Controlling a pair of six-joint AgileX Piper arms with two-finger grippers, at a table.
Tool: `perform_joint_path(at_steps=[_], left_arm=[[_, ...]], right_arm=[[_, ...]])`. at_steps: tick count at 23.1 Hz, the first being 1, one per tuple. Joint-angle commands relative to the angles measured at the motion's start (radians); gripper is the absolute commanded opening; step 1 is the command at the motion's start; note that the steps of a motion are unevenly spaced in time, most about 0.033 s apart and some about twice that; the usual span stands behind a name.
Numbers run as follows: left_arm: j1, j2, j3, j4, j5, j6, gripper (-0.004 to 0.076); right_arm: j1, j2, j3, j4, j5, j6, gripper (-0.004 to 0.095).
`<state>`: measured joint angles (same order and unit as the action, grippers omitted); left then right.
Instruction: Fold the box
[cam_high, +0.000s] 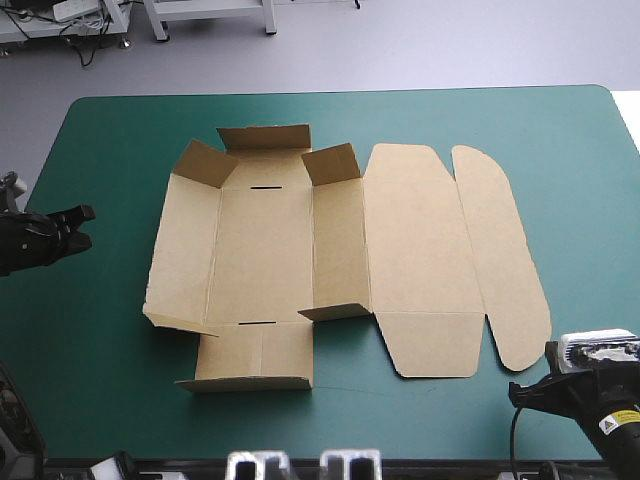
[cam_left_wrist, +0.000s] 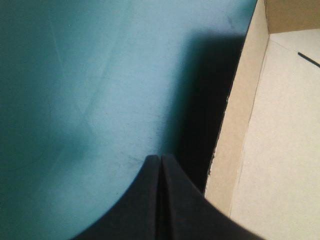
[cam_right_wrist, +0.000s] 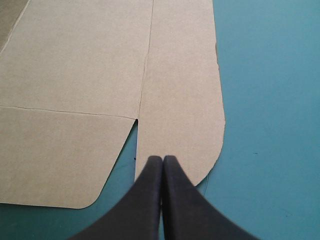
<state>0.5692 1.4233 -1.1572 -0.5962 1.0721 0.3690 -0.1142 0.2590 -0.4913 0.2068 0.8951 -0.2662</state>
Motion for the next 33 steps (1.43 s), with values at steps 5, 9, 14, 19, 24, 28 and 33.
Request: perform_joint_path(at_steps=[5,9,14,19,24,28,33], left_arm=[[-0.029,-0.024,-0.034,-0.079,-0.004,0.025,0.0277],[-0.118,0.0,-0.03,-0.074,-0.002,0.036,0.051],[-0.211,0.058,-0.03,-0.042,0.019,0.036,0.0491],[-0.245,0.162,-0.03,-0.059,0.087,0.036,0.0459],[-0.254,0.249,-0.024,-0.104,0.218,0.038,0.0459],[-0.311,0.253,0.005,-0.1,0.207,0.04,0.034],[-0.345,0.253,-0.002,-0.08,0.158,0.073,-0.001]], right_arm=[[0.002,0.016,-0.028,0.016,-0.067,-0.008,-0.0015],[0.002,0.016,-0.028,0.016,-0.067,-0.008,-0.0015],[0.002,0.016,-0.028,0.016,-0.065,-0.008,-0.0015],[0.002,0.016,-0.028,0.016,-0.055,-0.008,-0.0015],[0.002,0.016,-0.028,0.016,-0.035,-0.008,-0.0015],[0.002,0.016,-0.028,0.016,-0.035,-0.008,-0.0015],[0.002,0.016,-0.028,0.016,-0.035,-0.004,-0.0015]])
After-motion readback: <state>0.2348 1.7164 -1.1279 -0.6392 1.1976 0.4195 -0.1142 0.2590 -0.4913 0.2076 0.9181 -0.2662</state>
